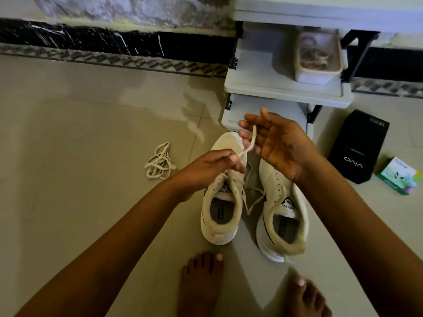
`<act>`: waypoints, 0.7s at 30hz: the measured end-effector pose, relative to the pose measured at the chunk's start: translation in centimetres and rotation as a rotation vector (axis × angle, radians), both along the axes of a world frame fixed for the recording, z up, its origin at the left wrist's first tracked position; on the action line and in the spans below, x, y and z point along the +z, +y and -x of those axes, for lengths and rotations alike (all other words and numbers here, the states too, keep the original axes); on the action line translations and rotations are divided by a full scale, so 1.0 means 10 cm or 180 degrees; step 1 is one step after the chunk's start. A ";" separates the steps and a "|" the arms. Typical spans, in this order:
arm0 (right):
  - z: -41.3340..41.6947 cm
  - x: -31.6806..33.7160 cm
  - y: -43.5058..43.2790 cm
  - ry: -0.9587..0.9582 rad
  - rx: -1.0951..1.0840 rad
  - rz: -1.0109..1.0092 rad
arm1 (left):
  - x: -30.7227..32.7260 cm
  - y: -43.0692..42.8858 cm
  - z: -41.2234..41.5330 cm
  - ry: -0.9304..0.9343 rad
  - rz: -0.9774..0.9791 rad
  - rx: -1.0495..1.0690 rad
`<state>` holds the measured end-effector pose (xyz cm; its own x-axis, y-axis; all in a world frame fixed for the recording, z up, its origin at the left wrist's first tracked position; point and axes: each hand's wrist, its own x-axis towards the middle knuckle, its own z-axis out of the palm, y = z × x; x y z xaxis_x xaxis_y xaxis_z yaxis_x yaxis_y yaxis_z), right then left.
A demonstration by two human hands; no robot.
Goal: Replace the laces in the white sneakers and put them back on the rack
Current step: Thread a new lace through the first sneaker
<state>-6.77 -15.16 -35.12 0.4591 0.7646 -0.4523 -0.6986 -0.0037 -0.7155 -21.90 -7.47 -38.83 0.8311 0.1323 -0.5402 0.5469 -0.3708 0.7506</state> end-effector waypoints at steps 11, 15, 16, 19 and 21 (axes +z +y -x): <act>-0.13 -0.47 -0.17 -0.3281 0.0993 0.2683 | -0.63 1.29 0.23 0.0529 -0.1633 0.0007; -0.02 -0.44 -0.11 -0.3062 0.1214 0.2504 | -0.12 0.88 0.10 -0.0140 -0.1481 0.0582; -0.01 -0.44 -0.11 -0.3003 0.1161 0.2441 | -0.18 0.77 0.03 -0.0410 -0.1431 0.0601; -0.01 -0.43 -0.10 -0.2859 0.0962 0.2249 | -0.27 0.54 -0.06 -0.0512 -0.1287 0.0385; -0.02 -0.44 -0.10 -0.2809 0.0912 0.2193 | -0.36 0.45 -0.12 -0.0666 -0.1338 0.0318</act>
<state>-6.61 -16.14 -39.51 0.6727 0.6077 -0.4221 0.1330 -0.6605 -0.7389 -20.73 -3.00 -42.39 0.8884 0.3881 -0.2451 0.4484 -0.6192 0.6446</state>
